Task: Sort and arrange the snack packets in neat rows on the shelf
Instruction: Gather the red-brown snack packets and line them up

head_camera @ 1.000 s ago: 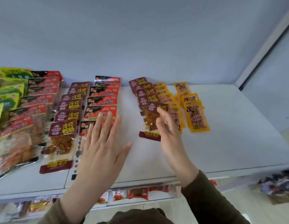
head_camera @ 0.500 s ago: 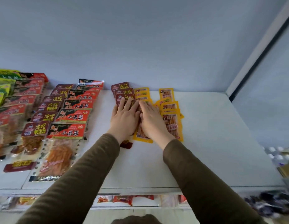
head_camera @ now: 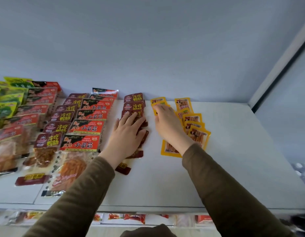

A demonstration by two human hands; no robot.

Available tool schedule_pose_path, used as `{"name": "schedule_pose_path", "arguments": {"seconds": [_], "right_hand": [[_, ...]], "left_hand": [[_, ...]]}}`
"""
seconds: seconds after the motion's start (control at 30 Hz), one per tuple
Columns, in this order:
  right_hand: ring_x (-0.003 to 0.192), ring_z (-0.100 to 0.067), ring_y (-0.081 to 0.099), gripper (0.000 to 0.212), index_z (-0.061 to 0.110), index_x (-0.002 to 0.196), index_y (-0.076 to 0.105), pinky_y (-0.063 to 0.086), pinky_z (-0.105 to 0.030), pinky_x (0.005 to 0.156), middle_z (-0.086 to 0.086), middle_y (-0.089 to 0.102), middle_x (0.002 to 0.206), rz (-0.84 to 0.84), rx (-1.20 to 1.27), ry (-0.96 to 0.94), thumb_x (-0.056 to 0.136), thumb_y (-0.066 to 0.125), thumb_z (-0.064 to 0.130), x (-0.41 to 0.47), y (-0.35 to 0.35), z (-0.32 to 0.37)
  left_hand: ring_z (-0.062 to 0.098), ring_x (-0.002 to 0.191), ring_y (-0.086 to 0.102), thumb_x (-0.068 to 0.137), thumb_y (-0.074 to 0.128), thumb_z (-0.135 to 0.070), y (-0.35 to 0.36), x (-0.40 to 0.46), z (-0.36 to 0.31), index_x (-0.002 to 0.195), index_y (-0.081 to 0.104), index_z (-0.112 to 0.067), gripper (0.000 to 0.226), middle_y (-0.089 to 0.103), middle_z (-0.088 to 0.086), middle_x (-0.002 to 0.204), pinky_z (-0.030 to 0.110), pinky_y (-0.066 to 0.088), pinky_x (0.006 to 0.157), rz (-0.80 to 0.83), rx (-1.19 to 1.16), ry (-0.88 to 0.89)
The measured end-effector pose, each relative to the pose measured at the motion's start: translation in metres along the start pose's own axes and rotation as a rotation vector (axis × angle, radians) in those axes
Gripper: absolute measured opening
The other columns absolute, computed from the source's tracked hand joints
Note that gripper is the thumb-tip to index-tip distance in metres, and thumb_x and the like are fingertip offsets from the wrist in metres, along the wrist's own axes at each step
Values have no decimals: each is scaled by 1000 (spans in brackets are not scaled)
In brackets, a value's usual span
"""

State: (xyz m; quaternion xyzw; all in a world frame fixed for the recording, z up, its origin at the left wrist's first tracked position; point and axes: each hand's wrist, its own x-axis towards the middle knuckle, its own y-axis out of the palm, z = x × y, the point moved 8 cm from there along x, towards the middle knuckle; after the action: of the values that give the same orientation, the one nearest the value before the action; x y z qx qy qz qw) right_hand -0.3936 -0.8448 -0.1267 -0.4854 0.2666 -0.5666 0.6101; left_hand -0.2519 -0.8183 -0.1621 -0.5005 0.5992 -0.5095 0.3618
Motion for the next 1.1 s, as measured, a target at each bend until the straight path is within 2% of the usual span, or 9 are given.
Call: {"name": "schedule_pose_path", "arguments": {"seconds": [0.17, 0.37, 0.47, 0.53, 0.63, 0.8, 0.87, 0.97, 1.1], "right_hand": [[141, -22, 42, 48, 11, 154, 38, 38, -25, 105, -6, 42, 156, 63, 736, 350, 106, 40, 12, 50, 35, 24], [112, -32, 64, 36, 7, 133, 45, 55, -45, 96, -15, 62, 124, 38, 780, 617, 97, 43, 12, 96, 69, 12], [126, -29, 54, 45, -1, 148, 30, 40, -35, 109, -15, 52, 137, 75, 774, 700, 106, 35, 15, 105, 67, 11], [131, -30, 52, 43, -2, 147, 36, 34, -35, 112, -18, 50, 144, 100, 561, 638, 108, 36, 18, 114, 58, 11], [110, -26, 61, 42, 1, 126, 55, 47, -31, 94, -10, 61, 118, 172, 349, 522, 107, 38, 35, 122, 54, 17], [76, -20, 59, 54, 13, 99, 56, 42, -29, 68, -3, 63, 88, 271, 198, 521, 100, 37, 64, 126, 62, 24], [71, -19, 60, 52, 13, 97, 54, 48, -30, 69, -3, 62, 81, 272, 283, 524, 98, 45, 63, 126, 67, 23], [88, -27, 70, 45, 6, 105, 57, 59, -40, 85, -9, 71, 99, 171, 583, 567, 96, 61, 50, 127, 74, 13], [93, -31, 71, 34, 3, 119, 60, 58, -49, 90, -14, 70, 110, 138, 1046, 708, 98, 65, 30, 116, 92, 5]], "left_hand": [[26, 158, -13, 106, 21, -58, 12, -17, -1, 163, 5, -39, 62, -3, 2, 173, 49, -3, 126, 27, 4, -81], [26, 159, -8, 105, 21, -61, 19, -30, -6, 163, 10, -40, 62, 4, 1, 173, 47, 1, 126, 13, 14, -123], [26, 159, -8, 106, 20, -60, 20, -30, -6, 163, 7, -40, 62, 3, 1, 173, 47, 0, 126, 21, 10, -131], [26, 159, -8, 105, 19, -60, 19, -30, -7, 163, 7, -39, 62, 3, 1, 173, 47, 1, 127, 13, 9, -126], [27, 159, -7, 105, 20, -59, 18, -31, -8, 163, 8, -39, 62, 4, 2, 173, 47, 2, 127, 11, 5, -125], [27, 159, -9, 106, 18, -57, 17, -31, -8, 162, 9, -38, 61, 3, 2, 173, 48, 1, 128, 22, -13, -126], [27, 159, -10, 106, 17, -58, 15, -33, -8, 163, 7, -39, 61, 2, 2, 173, 48, 0, 127, 14, -17, -125], [25, 158, -15, 106, 17, -58, 13, -38, -6, 163, 2, -40, 61, -4, 2, 173, 46, -4, 127, 27, -67, -148], [26, 157, -20, 108, 21, -52, 11, -45, -3, 163, -1, -38, 62, -10, 3, 172, 48, -9, 125, 60, -125, -173]]}}
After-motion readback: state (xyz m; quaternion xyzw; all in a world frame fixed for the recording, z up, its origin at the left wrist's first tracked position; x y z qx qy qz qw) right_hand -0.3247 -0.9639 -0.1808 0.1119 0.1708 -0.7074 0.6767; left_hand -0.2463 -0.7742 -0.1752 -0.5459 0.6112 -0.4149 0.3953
